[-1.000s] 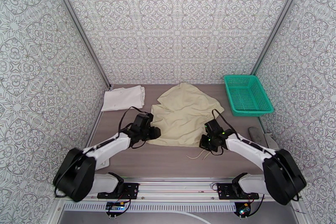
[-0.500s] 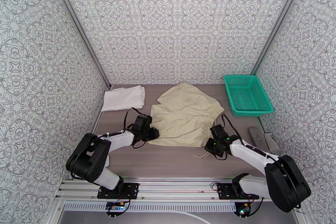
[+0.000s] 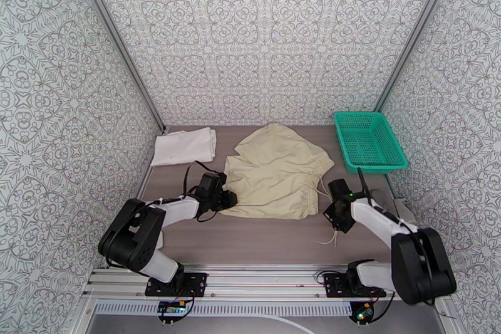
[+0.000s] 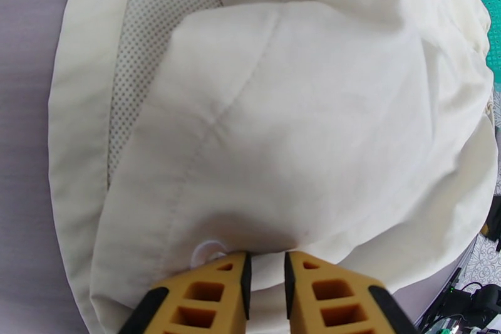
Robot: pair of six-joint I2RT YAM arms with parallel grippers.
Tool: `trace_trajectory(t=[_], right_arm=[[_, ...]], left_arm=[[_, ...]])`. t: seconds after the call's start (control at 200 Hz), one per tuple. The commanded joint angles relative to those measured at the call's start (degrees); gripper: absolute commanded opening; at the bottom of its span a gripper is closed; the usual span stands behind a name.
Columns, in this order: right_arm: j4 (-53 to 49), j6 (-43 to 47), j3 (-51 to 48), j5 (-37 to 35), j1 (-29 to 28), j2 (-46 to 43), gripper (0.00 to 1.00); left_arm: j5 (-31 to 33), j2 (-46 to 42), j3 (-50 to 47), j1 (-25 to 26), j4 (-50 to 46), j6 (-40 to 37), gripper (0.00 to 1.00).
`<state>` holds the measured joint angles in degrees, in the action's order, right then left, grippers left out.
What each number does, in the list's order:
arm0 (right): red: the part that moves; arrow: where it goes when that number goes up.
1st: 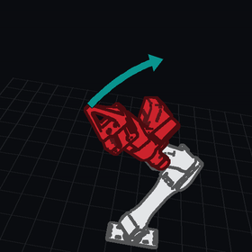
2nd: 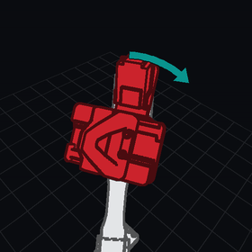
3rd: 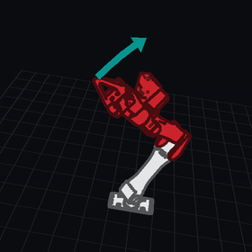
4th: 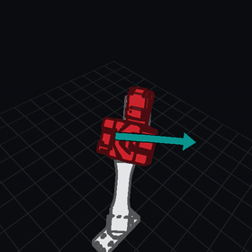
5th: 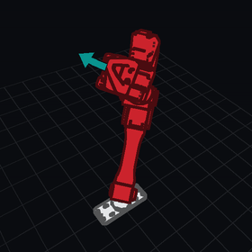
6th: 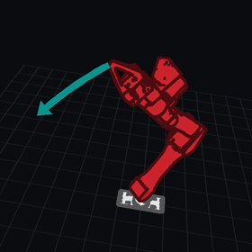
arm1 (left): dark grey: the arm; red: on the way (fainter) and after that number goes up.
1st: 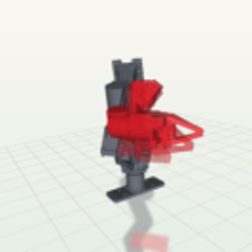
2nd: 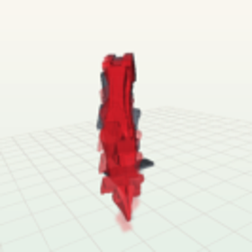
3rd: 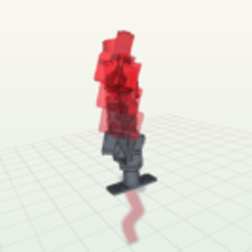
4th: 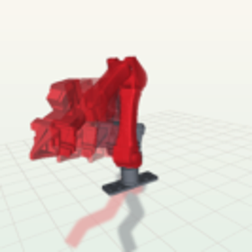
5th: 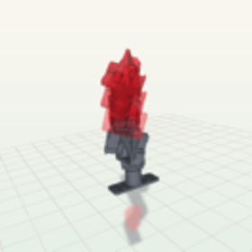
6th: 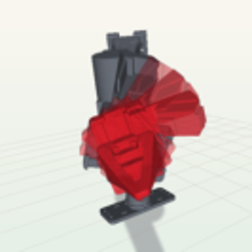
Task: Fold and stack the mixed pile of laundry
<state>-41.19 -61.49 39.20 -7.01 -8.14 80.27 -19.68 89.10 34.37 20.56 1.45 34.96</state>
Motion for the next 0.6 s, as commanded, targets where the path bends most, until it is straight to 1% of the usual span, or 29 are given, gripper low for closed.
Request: trace_trajectory(t=[0.0,0.175,0.24,0.265,0.315,0.4,0.455,0.53,0.595], right_arm=[[2.52,0.98,4.71,-2.33,2.22,5.72,0.00],[4.05,3.44,14.11,-4.51,3.82,15.74,0.00],[4.49,4.49,17.42,-6.34,4.14,18.19,0.00],[4.18,6.50,18.66,-6.99,4.26,18.90,0.00],[3.41,7.91,20.80,-8.29,4.37,19.40,0.00],[3.05,10.80,22.38,-9.42,4.32,17.09,0.00],[3.00,13.12,22.34,-8.75,4.31,14.05,0.00],[2.03,16.79,21.66,-5.45,4.27,8.94,0.00],[1.47,19.64,19.56,-0.51,3.89,3.62,0.00]], left_arm=[[-0.91,-1.50,-1.86,-0.34,-0.45,0.63,0.24],[-0.78,-4.19,-3.59,0.68,-0.63,1.62,0.26],[-0.69,-5.15,-4.04,1.40,-0.79,2.03,0.27],[-0.70,-5.45,-4.03,1.85,-0.93,2.13,0.27],[-0.85,-5.98,-3.66,2.87,-1.55,1.98,0.29],[-0.38,-6.85,-2.35,4.58,-3.75,1.36,0.35],[0.31,-7.66,-1.21,5.34,-5.63,1.25,0.37],[1.59,-9.74,0.61,6.07,-8.47,1.01,0.38],[2.65,-11.59,2.22,6.55,-10.80,0.51,0.38]])
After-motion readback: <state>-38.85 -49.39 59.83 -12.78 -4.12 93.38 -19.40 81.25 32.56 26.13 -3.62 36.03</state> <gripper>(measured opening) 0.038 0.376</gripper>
